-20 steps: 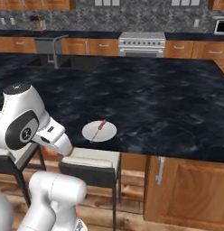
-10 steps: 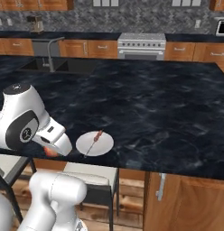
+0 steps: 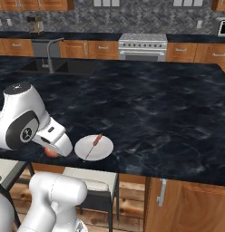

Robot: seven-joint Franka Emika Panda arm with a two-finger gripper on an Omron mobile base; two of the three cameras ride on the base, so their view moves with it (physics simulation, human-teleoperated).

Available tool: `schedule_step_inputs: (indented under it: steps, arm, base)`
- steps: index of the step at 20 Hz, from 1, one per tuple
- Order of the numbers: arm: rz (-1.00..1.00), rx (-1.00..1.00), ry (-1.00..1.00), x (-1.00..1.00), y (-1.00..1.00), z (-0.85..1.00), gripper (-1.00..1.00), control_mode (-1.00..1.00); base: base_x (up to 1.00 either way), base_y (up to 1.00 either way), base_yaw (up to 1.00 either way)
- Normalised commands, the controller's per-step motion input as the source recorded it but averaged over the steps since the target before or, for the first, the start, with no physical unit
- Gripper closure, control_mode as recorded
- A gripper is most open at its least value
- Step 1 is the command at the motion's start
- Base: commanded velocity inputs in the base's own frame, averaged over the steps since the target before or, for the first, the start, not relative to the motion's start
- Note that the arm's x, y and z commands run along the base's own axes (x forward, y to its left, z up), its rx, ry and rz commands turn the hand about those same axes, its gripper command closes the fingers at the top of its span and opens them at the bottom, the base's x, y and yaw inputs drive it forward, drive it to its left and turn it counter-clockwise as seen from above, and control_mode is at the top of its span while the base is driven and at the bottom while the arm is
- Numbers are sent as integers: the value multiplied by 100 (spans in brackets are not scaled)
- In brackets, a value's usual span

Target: Pick up the orange and peach from the fridge and place one fruit on each plate on the dining counter.

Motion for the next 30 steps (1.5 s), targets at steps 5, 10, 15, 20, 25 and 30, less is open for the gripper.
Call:
schedule_step_inputs:
  steps: [5, 10, 15, 20, 25, 30]
  arm:
    - [0, 0, 0, 0, 0, 0, 100, 100]
    - [0, 0, 0, 51, -1, 0, 100, -100]
    - [2, 0, 0, 65, -14, -1, 100, -100]
    - [1, 0, 0, 60, -18, -8, 100, -100]
    - [5, 0, -1, 58, -42, -31, 100, -100]
    - [15, 0, -3, 42, -29, -29, 100, -100]
  base:
    - [34, 0, 0]
    - [0, 0, 0]
    - [0, 0, 0]
    - [0, 0, 0]
    - [0, 0, 0]
    - [0, 0, 0]
